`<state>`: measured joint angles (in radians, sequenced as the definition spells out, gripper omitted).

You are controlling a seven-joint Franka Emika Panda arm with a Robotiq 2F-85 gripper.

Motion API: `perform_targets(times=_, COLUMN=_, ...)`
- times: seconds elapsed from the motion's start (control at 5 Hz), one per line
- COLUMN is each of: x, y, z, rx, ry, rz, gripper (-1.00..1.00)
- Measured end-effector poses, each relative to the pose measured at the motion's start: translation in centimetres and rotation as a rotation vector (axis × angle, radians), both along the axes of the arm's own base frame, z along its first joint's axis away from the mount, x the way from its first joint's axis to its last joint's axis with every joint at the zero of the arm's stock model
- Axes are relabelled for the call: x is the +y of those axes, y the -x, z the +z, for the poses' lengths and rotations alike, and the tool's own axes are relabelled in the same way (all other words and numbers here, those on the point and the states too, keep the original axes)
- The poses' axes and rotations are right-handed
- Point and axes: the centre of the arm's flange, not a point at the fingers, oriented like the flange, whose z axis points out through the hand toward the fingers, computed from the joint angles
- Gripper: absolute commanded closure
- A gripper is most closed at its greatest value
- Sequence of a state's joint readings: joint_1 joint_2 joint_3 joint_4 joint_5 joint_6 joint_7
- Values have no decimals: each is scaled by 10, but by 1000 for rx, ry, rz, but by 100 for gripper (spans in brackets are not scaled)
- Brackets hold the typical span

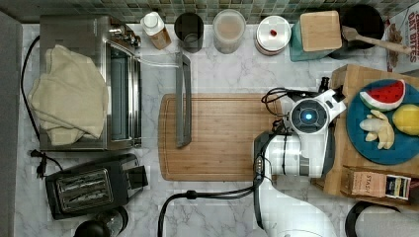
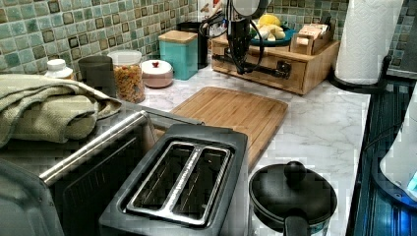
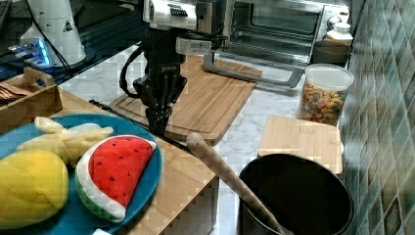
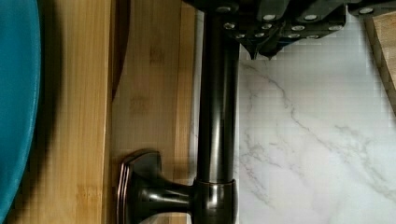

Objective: Close the drawer.

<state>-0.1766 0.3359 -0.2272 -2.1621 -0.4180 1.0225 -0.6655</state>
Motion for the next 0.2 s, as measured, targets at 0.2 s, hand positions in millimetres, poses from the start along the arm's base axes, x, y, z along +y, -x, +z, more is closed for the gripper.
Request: perform_targets(times=0.2, x=-1, y=0, z=0, rx=-1, ry=0, rz=-1, gripper=100)
